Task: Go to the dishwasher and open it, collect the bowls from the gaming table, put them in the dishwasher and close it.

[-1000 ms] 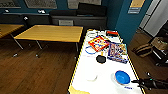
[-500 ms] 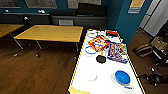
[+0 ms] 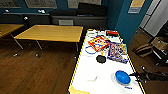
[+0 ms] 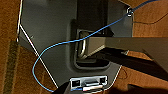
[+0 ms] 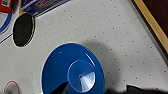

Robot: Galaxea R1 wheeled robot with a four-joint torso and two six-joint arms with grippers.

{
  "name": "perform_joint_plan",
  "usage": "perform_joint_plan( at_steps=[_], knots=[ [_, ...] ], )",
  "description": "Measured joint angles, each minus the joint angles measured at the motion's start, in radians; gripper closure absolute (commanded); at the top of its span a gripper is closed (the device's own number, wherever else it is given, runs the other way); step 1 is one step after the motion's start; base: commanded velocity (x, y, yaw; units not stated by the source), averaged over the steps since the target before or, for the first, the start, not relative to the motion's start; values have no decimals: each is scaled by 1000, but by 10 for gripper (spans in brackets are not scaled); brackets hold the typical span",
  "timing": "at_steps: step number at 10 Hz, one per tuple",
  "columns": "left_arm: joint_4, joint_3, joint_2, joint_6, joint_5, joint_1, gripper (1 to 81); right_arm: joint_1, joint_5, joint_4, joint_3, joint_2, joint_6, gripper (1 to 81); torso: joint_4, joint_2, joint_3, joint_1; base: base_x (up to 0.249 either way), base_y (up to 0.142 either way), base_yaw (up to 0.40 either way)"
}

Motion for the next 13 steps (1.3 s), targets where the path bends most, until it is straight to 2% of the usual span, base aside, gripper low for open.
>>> perform_joint_plan(
  at_steps=[2,5,7,8,9,13],
  knots=[
    [0,-19,11,0,-1,-1,10,-15,8,2,-47,32,0,10,0,0,0,0,0,0,0],
    [0,-22,15,0,0,-1,10,-92,15,3,-110,127,1,10,0,0,0,0,0,0,0],
    [0,-22,15,0,0,-3,10,-110,30,3,-131,148,0,10,0,0,0,0,0,0,0],
    [0,-22,16,0,0,-2,10,-116,37,0,-137,147,-14,811,0,0,0,0,0,0,0],
    [0,-22,16,0,0,-2,10,-121,66,18,-140,144,4,811,0,0,0,0,0,0,0],
    [0,-24,16,0,0,-2,10,-139,93,15,-131,136,-5,811,0,0,0,0,0,0,0]
  ],
)
